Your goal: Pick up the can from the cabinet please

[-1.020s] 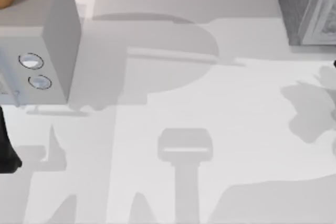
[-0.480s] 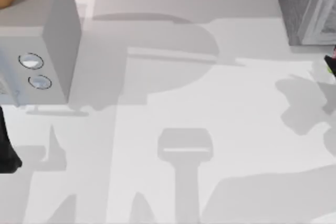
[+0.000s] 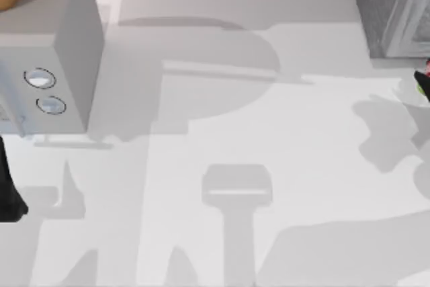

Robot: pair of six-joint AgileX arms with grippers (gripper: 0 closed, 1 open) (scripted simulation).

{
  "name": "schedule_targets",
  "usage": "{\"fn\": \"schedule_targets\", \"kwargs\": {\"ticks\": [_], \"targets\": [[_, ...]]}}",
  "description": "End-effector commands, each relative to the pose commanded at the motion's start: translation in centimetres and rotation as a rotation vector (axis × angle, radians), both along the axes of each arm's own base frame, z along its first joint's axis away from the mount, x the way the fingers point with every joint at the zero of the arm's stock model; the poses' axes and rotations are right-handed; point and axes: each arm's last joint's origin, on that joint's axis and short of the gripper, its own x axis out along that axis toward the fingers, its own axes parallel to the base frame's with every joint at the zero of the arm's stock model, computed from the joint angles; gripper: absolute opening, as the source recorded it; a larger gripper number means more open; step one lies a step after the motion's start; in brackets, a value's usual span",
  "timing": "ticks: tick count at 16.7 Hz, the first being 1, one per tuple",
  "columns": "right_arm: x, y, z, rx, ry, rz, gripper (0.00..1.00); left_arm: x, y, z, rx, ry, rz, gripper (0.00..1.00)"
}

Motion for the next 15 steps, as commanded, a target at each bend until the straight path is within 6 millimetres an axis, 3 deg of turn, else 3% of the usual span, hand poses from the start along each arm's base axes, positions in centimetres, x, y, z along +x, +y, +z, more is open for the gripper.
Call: {"fn": "schedule_targets", "kwargs": {"ticks": [9,15], "targets": [[0.0,0.0,0.0,0.0,0.0,0.0,0.98,0.0,0.0,0.0,0.0,0.0,0.0,1.0],[0.0,0.0,0.0,0.0,0.0,0.0,1.0,0.0,0.0,0.0,0.0,0.0,0.0,1.0]]}}
